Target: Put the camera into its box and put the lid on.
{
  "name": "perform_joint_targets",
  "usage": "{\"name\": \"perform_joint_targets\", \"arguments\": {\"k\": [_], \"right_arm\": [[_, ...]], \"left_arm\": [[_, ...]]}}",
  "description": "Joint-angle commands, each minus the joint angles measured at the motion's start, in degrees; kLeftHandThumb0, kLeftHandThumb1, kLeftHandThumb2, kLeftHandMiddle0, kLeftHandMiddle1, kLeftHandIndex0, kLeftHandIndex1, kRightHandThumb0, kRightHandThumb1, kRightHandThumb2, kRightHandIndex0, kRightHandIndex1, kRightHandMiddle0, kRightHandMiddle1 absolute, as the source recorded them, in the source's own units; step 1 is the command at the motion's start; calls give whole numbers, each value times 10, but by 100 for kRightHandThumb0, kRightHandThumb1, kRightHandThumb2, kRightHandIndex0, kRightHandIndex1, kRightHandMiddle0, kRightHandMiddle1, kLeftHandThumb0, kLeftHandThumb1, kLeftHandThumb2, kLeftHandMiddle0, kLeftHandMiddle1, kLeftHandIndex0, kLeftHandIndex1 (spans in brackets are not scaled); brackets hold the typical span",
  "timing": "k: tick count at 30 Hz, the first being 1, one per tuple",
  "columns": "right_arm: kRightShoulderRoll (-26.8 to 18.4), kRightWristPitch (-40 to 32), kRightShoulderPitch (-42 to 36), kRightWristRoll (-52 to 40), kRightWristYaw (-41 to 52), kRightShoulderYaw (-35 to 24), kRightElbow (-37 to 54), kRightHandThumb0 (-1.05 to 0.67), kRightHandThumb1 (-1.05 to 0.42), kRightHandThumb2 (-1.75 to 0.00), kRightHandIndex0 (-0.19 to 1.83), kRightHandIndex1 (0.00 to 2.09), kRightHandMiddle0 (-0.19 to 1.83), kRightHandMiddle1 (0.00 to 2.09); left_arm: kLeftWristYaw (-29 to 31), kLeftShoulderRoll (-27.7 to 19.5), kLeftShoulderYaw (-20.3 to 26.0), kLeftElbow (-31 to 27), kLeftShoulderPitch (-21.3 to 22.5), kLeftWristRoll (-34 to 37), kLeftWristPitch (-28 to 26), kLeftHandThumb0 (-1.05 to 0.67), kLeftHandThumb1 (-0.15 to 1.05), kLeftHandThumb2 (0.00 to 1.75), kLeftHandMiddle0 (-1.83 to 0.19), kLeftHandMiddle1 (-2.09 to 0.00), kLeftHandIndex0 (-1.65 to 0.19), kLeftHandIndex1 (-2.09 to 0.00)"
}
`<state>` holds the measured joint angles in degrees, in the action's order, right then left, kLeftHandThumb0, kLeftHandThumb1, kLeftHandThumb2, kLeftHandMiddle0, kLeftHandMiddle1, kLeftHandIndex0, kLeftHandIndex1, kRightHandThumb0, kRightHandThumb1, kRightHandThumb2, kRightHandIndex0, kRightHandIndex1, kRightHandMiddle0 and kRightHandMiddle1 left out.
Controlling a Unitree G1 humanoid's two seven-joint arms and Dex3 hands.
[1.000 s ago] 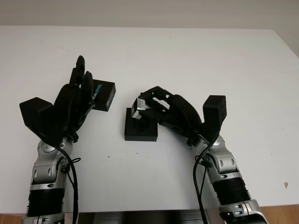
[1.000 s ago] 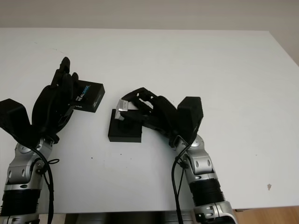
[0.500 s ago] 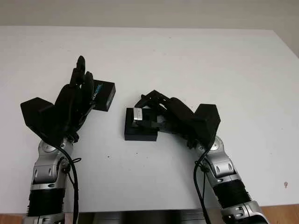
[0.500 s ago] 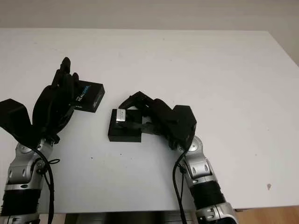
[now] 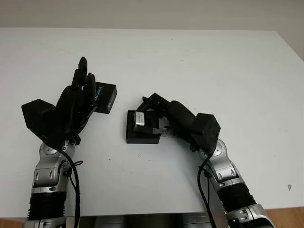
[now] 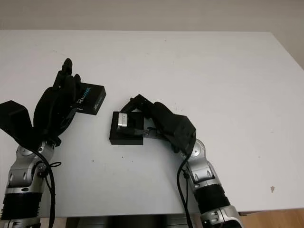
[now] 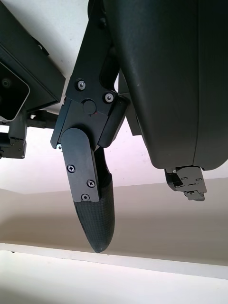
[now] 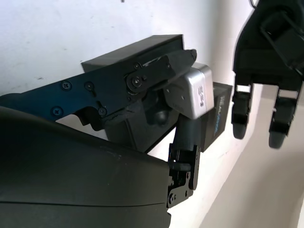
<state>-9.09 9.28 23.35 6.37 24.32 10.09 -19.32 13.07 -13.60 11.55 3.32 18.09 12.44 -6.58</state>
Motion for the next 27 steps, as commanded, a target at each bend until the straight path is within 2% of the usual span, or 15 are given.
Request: {"name": "perform_joint_targets", "arguments": {"k": [1, 3, 6, 7, 10, 11, 15, 21, 27], "right_arm": [[-10, 3, -13, 16, 3, 18, 3, -44, -100, -6, 22, 0, 29, 159], [-18, 13, -15, 29, -4, 20, 12, -43, -100, -6, 21, 0, 28, 156], [-44, 40, -16, 62, -12, 29, 34, -46, -99, -5, 11, 0, 12, 140], [-53, 46, -17, 69, -12, 29, 46, -50, -97, -5, 1, 0, 0, 115], [-74, 58, -21, 83, -18, 28, 76, -54, -95, -5, -15, 1, -8, 69], [-78, 60, -22, 88, -22, 27, 82, -55, -95, -5, -17, 1, -8, 61], [-94, 83, -25, 104, -44, 20, 108, -55, -92, -5, -19, 0, -7, 50], [-115, 86, -32, 107, -57, 2, 160, -53, -92, -5, -19, 0, -5, 47], [-129, 87, -37, 90, -58, -20, 197, -53, -95, -6, -19, 0, 2, 33]], "left_arm": [[-1, -3, -1, -8, -3, -2, 3, -83, 105, 62, 19, 0, 19, 0], [0, -3, -1, -10, -4, -2, 2, -83, 105, 62, 19, 0, 19, 0], [-1, -4, -2, -12, -5, -3, 2, -84, 105, 62, 19, 0, 19, 0], [-1, -4, -2, -13, -6, -3, 1, -83, 105, 62, 19, 0, 19, 0], [-1, -5, -1, -14, -6, -2, -1, -83, 105, 62, 19, 0, 19, 0], [-1, -5, 0, -14, -6, -2, -1, -83, 105, 62, 19, 0, 19, 0], [2, -7, 1, -14, -6, 0, -3, -83, 105, 62, 19, 0, 19, 0], [6, -9, 1, -14, -6, 1, -4, -83, 105, 62, 19, 0, 19, 0], [0, -8, -2, -18, -7, -3, -9, -83, 105, 61, 19, 0, 19, 0]]}}
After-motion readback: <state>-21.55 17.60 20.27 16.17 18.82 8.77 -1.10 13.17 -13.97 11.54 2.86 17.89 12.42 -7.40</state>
